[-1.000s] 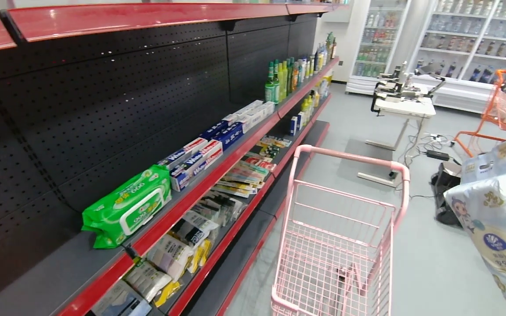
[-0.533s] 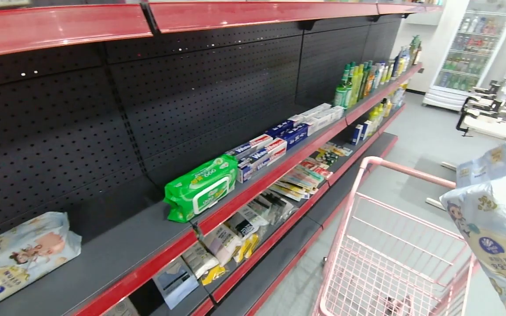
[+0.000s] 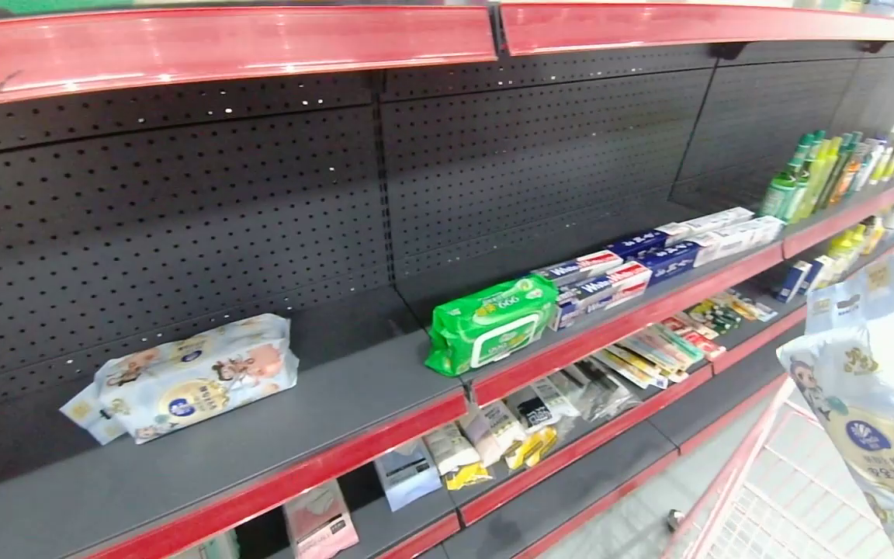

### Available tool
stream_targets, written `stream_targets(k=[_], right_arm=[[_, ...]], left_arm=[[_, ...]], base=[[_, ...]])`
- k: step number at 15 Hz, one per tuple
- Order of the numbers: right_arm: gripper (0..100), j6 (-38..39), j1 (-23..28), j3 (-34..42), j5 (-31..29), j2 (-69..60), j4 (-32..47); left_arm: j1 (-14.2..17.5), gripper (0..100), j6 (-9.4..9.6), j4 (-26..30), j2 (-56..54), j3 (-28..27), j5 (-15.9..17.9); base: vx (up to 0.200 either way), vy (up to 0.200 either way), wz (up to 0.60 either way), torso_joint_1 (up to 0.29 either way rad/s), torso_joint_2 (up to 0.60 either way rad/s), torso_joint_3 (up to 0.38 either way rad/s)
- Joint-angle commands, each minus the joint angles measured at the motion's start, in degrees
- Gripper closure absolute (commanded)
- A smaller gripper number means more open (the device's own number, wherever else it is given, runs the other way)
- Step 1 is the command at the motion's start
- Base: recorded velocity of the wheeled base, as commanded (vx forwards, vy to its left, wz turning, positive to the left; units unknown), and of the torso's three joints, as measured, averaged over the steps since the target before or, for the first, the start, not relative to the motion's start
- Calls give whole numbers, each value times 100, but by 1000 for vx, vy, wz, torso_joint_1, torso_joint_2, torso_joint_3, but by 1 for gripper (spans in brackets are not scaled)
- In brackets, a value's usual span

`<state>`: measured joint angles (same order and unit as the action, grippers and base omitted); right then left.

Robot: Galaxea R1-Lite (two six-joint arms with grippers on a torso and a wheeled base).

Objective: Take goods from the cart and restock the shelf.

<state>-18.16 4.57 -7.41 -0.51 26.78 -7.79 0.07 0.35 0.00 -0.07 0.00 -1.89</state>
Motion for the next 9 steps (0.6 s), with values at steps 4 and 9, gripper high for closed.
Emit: stream_targets(k=[4, 9], right_arm=[[100, -21, -9, -59, -2, 2, -3], [100, -135, 0, -59, -28, -6, -3]], left_arm=[[1, 0, 0, 0, 7, 0, -4], [1, 0, 0, 0, 7, 0, -4]], base=[[0, 0, 600, 1, 0, 5], [0, 0, 600, 3, 4, 3]])
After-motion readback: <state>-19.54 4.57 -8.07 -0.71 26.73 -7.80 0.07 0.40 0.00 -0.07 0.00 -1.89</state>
